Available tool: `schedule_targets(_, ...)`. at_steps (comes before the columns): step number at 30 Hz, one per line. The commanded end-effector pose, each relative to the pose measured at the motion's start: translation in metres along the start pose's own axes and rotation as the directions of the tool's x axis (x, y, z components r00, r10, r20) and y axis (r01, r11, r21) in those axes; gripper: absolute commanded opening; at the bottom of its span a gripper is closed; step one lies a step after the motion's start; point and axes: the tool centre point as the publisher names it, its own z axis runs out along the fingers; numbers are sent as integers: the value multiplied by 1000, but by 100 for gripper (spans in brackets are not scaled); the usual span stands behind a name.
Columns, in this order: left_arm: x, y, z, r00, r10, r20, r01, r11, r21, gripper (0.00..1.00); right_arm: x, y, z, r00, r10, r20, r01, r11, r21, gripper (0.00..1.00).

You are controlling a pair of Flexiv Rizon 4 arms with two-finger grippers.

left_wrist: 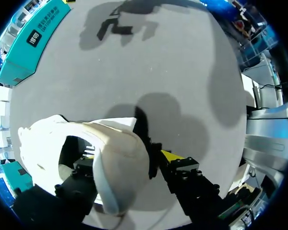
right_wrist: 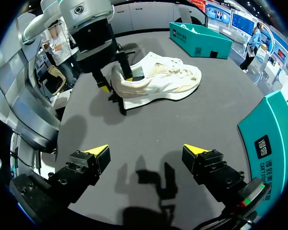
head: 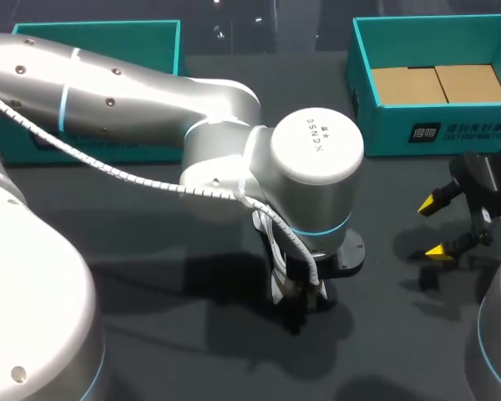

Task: Take the shoe out of the shoebox, open the shoe tongue, remove and reinsert the insole, then place the shoe into the shoebox

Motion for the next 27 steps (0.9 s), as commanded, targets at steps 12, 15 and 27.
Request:
schedule_targets(12,2,0,8,999,-20,-25,20,1000,-14,0,1,0,0,1000,0,1,0,1000,1,100)
schedule_targets(15,3,1,5,1000,-18,-25,17,1000,-13,0,1,0,0,1000,0,1,0,1000,1,100)
schedule_targets(27,-10,15,-42,998,29,-48,-28,1000,8,0,1,0,0,1000,0,1,0,1000,1,100)
